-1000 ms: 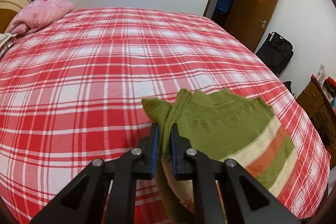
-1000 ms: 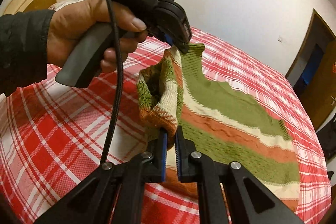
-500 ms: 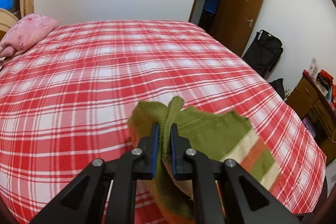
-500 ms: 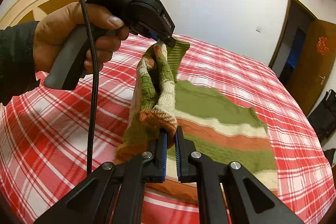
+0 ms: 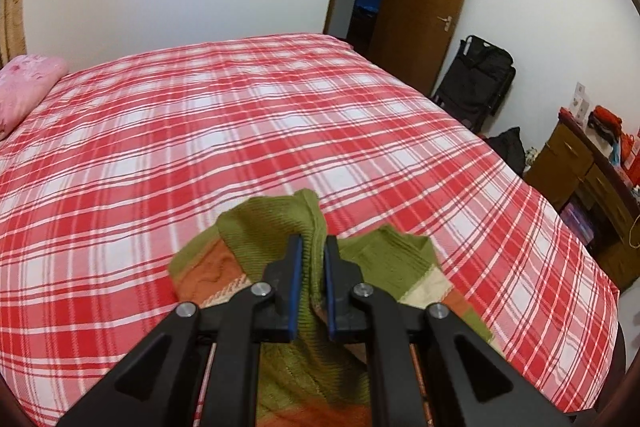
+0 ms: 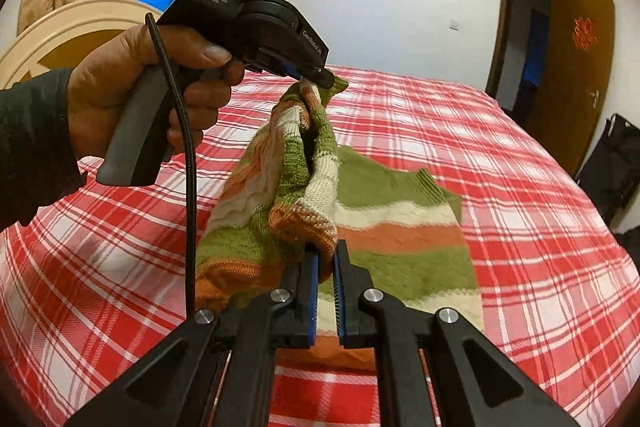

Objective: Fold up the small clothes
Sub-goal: 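Lift the held side edge with both grippers and fold it over the sweater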

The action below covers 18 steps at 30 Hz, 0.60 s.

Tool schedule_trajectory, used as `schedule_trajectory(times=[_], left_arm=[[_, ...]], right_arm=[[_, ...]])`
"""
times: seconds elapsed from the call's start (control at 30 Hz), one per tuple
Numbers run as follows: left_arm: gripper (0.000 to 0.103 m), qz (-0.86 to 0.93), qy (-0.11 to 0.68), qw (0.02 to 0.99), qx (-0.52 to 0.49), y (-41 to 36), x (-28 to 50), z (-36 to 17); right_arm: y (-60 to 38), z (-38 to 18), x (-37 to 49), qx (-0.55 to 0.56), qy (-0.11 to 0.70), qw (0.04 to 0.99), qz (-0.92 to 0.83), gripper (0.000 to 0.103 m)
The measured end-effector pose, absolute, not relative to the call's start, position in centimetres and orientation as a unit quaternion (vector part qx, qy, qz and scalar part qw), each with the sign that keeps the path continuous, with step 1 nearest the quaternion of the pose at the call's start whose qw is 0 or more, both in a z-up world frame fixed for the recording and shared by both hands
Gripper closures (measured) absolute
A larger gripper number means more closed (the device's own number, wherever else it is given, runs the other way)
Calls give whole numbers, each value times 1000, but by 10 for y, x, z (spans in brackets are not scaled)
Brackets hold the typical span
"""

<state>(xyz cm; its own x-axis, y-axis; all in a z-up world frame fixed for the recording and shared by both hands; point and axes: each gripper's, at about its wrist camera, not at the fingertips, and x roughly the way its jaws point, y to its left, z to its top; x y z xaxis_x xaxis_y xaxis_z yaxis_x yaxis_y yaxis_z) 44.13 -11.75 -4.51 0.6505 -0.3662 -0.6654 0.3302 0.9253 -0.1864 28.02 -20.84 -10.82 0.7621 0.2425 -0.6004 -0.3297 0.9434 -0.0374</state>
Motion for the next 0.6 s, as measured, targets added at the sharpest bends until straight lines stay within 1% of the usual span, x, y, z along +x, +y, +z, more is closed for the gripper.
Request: schedule_trajectory(times=[0.27,0.6], left_arm=[[93,-212,376,902,-6,-161,451,-47],[93,-223,405,887,21,-213,463,-78]], right_arm=[[-251,-111,286,-28,327,935,136,97],[-294,-137,295,38,371,918,133,97]])
